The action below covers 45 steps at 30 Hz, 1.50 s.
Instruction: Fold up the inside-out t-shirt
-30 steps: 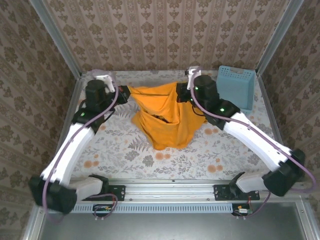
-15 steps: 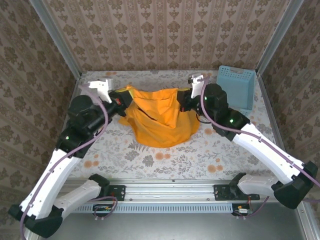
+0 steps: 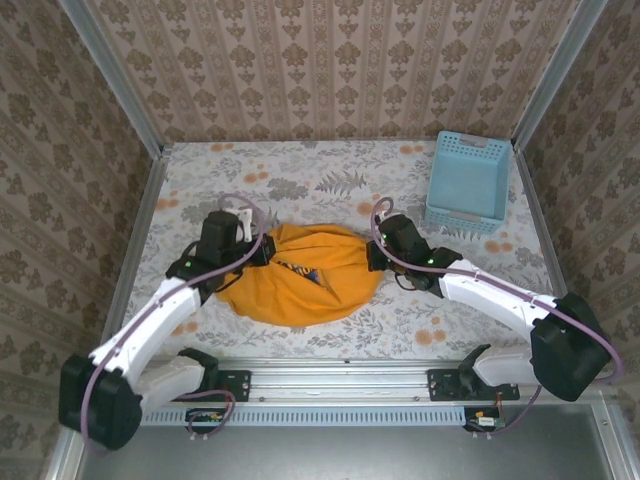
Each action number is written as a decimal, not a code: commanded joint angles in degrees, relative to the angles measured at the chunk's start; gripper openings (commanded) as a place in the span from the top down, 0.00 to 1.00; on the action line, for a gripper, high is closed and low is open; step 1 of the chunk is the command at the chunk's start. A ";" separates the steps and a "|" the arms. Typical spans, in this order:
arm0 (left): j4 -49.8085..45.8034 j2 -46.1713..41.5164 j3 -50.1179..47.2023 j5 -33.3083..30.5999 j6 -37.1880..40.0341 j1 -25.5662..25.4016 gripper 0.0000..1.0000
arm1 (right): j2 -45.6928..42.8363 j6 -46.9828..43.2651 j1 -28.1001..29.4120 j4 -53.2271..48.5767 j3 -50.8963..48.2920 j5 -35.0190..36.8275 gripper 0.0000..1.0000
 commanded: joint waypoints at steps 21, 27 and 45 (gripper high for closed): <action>11.30 -2.89 -6.58 4.79 -1.40 -5.38 1.00 | 28.11 -10.13 8.22 -4.30 25.10 0.20 0.29; 11.61 -2.06 -5.07 3.02 -0.46 -5.04 1.00 | 26.93 -8.28 5.28 -4.52 23.59 1.77 0.75; 5.16 29.98 40.03 3.58 4.66 -1.86 1.00 | -0.59 12.51 10.47 13.08 1.55 -4.58 1.00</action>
